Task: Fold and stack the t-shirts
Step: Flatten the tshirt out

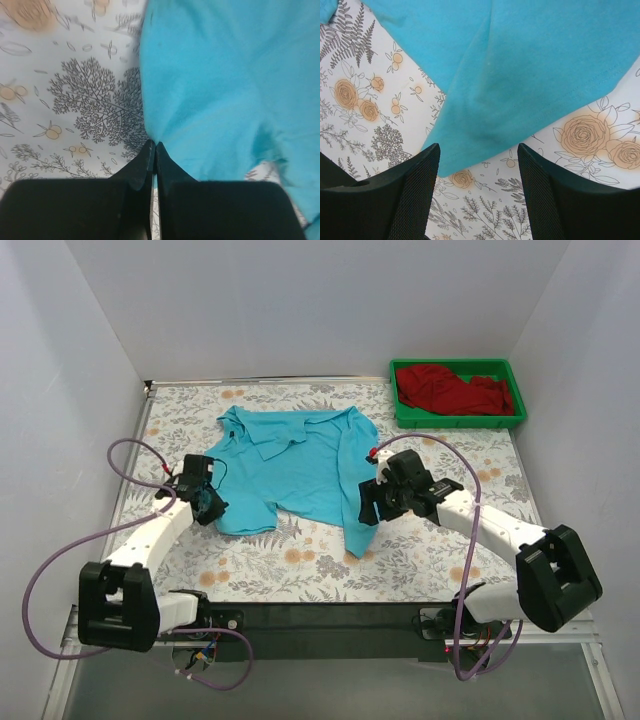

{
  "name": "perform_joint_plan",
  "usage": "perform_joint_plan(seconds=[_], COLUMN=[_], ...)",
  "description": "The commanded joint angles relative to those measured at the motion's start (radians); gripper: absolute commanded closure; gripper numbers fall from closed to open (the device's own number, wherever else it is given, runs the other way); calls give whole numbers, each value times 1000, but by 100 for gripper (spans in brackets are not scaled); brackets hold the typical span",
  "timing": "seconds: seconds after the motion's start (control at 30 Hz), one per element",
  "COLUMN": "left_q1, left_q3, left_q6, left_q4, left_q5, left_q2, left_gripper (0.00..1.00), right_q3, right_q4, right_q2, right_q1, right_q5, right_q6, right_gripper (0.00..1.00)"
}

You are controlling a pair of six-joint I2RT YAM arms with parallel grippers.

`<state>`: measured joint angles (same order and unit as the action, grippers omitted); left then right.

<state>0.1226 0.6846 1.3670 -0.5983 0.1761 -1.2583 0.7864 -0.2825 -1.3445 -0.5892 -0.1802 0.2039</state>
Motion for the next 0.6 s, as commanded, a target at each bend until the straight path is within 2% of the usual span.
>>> perform_joint_plan(seconds=[0.0, 0.17, 0.2, 0.23, 0.27, 0.3, 0.33, 0.37, 0.43, 0.57], left_q1=[6, 6, 6, 6, 6, 6, 6, 6, 6, 6], left_q3=[131, 254, 266, 276, 283, 288, 286, 286, 277, 239], left_q6=[17, 3, 9, 17, 14, 7, 4, -2, -16, -49], left_q4=[-142, -273, -294, -335, -346, -350, -345, -337, -313, -236], left_q5=[115, 167, 199, 209, 214, 215, 212, 211, 203, 143], left_q2=[147, 188, 185, 185, 188, 195, 204, 220, 226, 197], left_gripper=[100, 98, 83, 76, 64, 45, 21, 15, 12, 15], right_q3=[-7, -6, -4, -4, -4, -6, -6, -6, -4, -1], right_q4=[8, -9, -12, -15, -17, -20, -26, -27, -30, -34], right_q2=[45, 50, 50, 48, 47, 47, 45, 42, 36, 10], right_q1=[2, 2, 2, 2, 2, 2, 2, 2, 3, 2], right_q5=[41, 62, 64, 68, 77, 82, 87, 93, 97, 62], right_q6=[-20, -23, -21, -23, -23, -21, -21, -21, -20, -20], right_gripper=[41, 41, 41, 41, 41, 41, 41, 41, 41, 43])
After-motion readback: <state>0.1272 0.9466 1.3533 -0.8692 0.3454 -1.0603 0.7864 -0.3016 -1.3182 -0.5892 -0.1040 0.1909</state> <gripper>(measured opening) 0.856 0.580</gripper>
